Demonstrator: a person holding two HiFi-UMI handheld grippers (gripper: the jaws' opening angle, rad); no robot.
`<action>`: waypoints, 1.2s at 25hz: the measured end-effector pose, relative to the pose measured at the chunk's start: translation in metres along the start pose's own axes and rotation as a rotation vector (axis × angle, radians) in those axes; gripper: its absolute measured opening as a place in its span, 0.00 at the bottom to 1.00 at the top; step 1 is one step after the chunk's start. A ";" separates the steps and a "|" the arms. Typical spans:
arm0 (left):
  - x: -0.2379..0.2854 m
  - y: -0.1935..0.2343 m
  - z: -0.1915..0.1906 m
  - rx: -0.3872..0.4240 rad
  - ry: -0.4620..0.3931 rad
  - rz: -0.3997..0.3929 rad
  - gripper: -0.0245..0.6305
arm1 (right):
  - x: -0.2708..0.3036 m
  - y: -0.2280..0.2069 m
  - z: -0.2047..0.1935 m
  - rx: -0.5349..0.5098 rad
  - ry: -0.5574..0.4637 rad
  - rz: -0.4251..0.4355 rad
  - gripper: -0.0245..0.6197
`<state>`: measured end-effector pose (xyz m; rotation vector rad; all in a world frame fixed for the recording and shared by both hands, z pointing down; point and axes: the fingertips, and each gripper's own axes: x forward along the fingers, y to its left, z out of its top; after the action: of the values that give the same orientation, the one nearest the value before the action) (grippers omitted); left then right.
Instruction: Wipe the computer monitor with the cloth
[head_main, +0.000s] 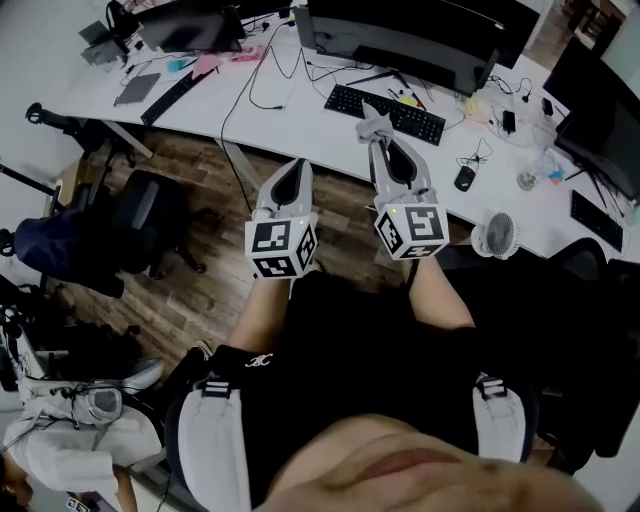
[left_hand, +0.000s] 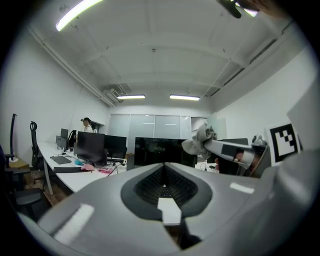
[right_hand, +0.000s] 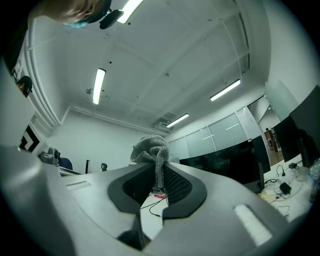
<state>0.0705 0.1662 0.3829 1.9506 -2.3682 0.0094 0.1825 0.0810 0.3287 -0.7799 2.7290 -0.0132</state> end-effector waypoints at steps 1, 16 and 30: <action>0.003 0.002 -0.001 -0.003 -0.002 0.000 0.12 | 0.003 -0.002 -0.001 0.000 -0.003 -0.002 0.10; 0.109 0.077 -0.003 -0.041 -0.024 -0.018 0.12 | 0.116 -0.025 -0.048 -0.032 0.029 0.001 0.10; 0.278 0.184 0.043 -0.018 -0.013 -0.126 0.12 | 0.306 -0.062 -0.070 -0.052 0.020 -0.071 0.10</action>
<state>-0.1648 -0.0728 0.3649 2.0939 -2.2403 -0.0322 -0.0532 -0.1355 0.3141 -0.8954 2.7294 0.0345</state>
